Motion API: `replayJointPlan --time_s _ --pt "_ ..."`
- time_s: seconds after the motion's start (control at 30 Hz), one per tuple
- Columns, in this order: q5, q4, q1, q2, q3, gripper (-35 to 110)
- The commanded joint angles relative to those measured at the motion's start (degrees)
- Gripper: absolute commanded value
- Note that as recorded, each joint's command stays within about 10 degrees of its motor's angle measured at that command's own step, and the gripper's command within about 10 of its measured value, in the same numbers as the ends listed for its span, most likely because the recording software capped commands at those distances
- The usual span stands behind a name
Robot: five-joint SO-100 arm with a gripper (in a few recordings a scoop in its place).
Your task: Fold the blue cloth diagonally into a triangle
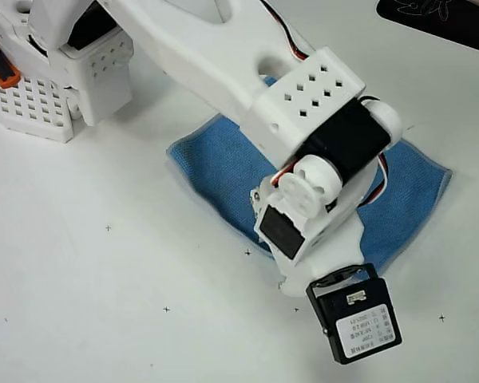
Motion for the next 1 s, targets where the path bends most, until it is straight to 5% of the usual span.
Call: replayJointPlan --time_s 0.0,0.97 --pt "0.5 3.1 -0.7 0.3 -8.8 30" --pt "0.9 15.3 -4.8 -21.3 -44.6 30"
